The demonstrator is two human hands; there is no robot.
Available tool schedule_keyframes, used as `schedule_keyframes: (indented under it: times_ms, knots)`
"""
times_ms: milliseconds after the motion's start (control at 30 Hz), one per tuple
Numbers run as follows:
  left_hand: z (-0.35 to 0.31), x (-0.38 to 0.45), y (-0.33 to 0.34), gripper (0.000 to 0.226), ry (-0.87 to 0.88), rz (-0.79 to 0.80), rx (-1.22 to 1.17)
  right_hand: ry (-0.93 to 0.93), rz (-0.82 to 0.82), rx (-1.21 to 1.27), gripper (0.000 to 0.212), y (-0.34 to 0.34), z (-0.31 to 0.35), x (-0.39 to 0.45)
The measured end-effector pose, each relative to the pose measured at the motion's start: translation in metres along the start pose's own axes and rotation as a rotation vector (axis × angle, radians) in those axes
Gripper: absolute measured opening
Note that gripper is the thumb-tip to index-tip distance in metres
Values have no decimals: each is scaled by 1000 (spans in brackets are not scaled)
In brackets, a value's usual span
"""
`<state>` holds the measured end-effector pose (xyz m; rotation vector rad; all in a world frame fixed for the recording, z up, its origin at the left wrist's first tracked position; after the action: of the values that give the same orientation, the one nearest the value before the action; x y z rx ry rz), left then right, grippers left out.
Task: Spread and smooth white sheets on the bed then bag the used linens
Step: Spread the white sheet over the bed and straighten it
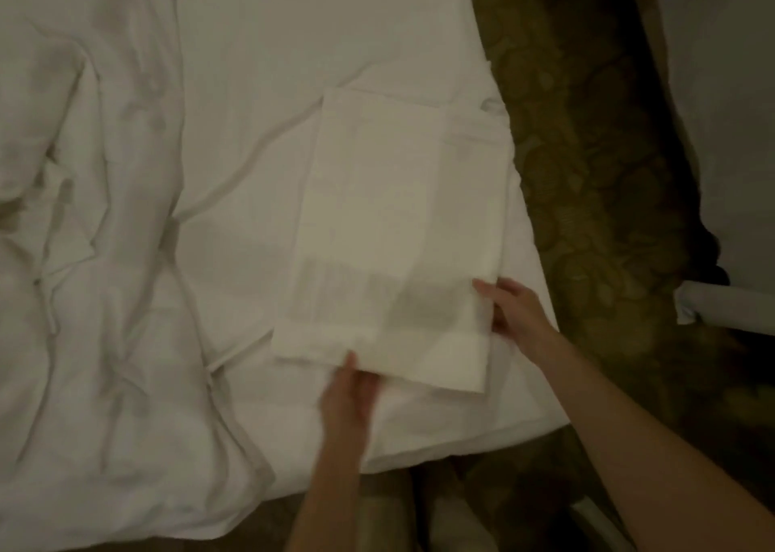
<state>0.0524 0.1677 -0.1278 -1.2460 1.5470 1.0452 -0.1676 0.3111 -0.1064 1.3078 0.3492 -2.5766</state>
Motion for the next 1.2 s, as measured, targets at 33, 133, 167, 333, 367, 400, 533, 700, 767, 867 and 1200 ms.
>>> schedule_keyframes:
  times_ms: [33,133,167,333,367,400,533,700,767,867,1200]
  knots:
    - [-24,8,-11,31,49,-22,-68,20,29,1,35,0,-15,-8]
    - [-88,16,-32,18,220,-109,-82,49,83,-14,35,10,-51,-35]
    - [-98,13,-32,12,249,-130,-36,33,87,-14,36,14,-56,-41]
    - [-75,-8,-47,19,192,-160,254,-93,-27,-93,43,-9,-47,-44]
    - [-63,-11,-52,13,153,-149,313,-105,-39,-129,46,-18,-47,-46]
    - [-52,-14,-56,13,116,-145,380,-111,-39,-167,48,-27,-49,-48]
    - [-45,-15,-58,34,115,-165,621,-77,21,-317,52,-49,-58,-50]
    - [-78,-11,-14,29,279,-104,830,-70,19,-296,35,-49,-37,-36]
    - [-86,-10,0,32,341,-122,900,-140,-59,-262,19,-53,-28,-32]
    - [-80,-12,-2,36,233,-91,961,-180,-90,-275,20,-59,-28,-37]
    - [-89,-9,-9,32,247,-98,961,-467,-322,-554,51,-40,-10,-45]
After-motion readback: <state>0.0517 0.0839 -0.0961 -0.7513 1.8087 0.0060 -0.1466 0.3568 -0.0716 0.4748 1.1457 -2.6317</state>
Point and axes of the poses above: each hand's wrist, its own x-axis towards the middle knuckle, its own y-axis out of the palm, z = x × y, the point moved 5 cm from there along x, towards the middle knuckle, and after that the axes turned 4 degrees about -y, right-handed, at the moved point
